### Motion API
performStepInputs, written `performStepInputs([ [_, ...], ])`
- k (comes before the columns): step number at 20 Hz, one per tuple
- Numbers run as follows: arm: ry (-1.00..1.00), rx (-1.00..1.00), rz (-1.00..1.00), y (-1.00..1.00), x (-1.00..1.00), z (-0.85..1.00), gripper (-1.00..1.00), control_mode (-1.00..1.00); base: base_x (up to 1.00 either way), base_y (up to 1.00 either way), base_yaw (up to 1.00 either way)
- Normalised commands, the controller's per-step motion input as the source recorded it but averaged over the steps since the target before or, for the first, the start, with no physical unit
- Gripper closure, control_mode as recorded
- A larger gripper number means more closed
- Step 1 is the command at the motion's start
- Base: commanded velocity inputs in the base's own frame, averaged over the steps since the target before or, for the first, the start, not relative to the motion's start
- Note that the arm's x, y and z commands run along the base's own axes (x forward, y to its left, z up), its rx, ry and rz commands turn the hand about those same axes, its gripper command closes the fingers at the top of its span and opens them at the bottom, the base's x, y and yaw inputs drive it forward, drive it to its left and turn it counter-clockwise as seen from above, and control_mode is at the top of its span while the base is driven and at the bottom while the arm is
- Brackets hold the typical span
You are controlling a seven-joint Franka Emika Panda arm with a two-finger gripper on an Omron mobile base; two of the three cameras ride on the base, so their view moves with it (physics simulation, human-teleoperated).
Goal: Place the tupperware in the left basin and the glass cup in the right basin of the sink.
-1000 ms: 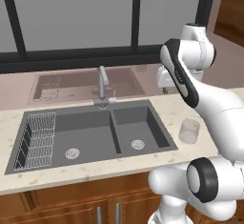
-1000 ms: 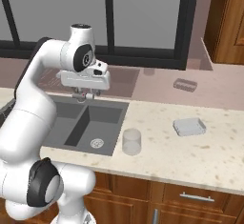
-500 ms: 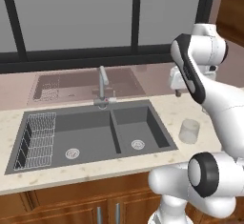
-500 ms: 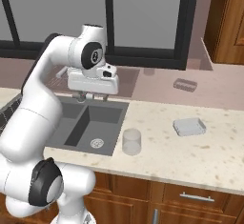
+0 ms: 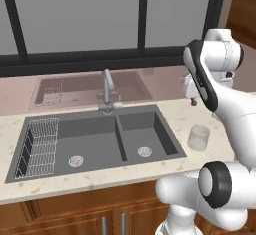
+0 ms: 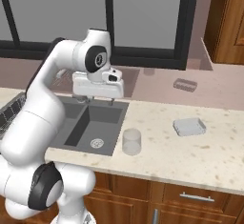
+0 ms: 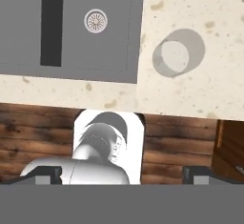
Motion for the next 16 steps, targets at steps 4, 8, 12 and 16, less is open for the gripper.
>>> performStepInputs([
  [4,-0.01,-0.06,0.00,-0.18,0.00,-0.24,-1.00,-1.00,0.00,0.00,0.00],
  [8,-0.04,-0.05,0.00,-0.13,0.05,-0.31,-1.00,-1.00,0.00,0.00,0.00],
  [12,-0.04,-0.02,0.00,-0.15,0.04,-0.25,-1.00,-1.00,0.00,0.00,0.00],
  [16,-0.07,0.00,0.00,-0.04,0.10,-0.24,-1.00,-1.00,0.00,0.00,0.00],
])
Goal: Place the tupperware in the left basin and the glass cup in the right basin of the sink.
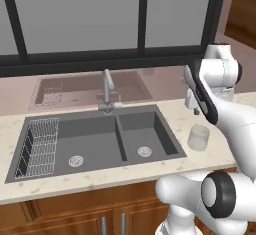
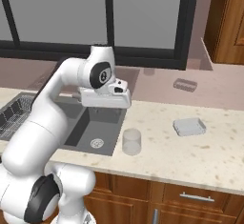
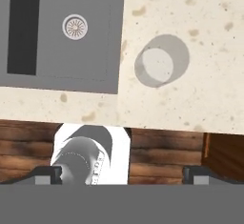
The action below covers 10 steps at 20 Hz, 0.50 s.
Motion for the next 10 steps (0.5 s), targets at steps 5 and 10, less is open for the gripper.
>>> performStepInputs([
  [5,-0.09,0.00,0.00,-0.01,0.10,-0.27,-1.00,-1.00,0.00,0.00,0.00],
  [10,-0.07,0.00,0.00,-0.01,0.16,-0.25,-1.00,-1.00,0.00,0.00,0.00],
])
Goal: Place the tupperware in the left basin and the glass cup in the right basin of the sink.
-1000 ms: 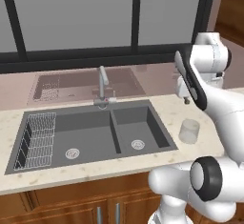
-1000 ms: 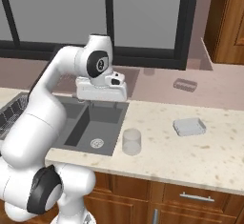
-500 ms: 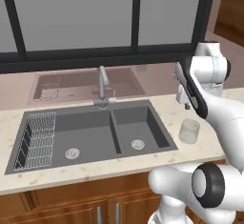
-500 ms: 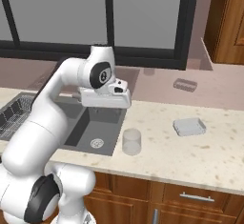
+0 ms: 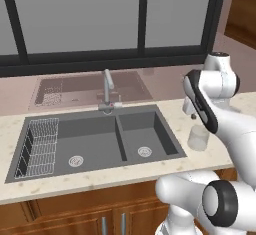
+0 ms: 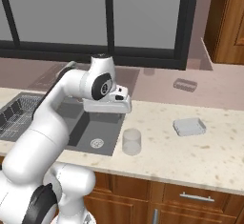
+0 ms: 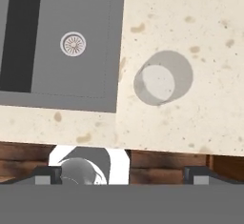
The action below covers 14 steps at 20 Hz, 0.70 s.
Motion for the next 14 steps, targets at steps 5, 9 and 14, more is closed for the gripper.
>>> performStepInputs([
  [5,-0.06,0.00,0.00,-0.02,0.21,-0.20,-1.00,-1.00,0.00,0.00,0.00],
  [9,-0.01,0.00,0.00,-0.10,0.19,-0.10,-1.00,-1.00,0.00,0.00,0.00],
  [14,0.00,0.00,0.00,-0.10,0.17,-0.08,-1.00,-1.00,0.00,0.00,0.00],
])
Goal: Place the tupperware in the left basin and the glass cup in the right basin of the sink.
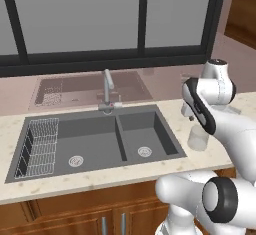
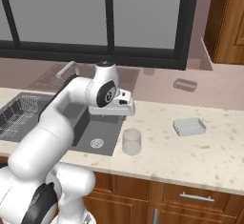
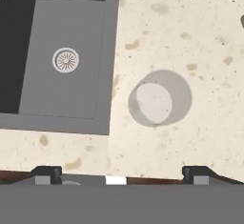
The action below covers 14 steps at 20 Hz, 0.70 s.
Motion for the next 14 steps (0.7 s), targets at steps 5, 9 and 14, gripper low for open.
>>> performStepInputs([
  [5,0.00,0.00,0.00,-0.11,0.08,-0.11,-1.00,-1.00,0.00,0.00,0.00],
  [9,0.00,0.00,0.00,0.00,0.06,-0.08,-1.00,-1.00,0.00,0.00,0.00],
  [14,0.00,0.00,0.00,0.00,0.01,-0.16,-1.00,-1.00,0.00,0.00,0.00],
])
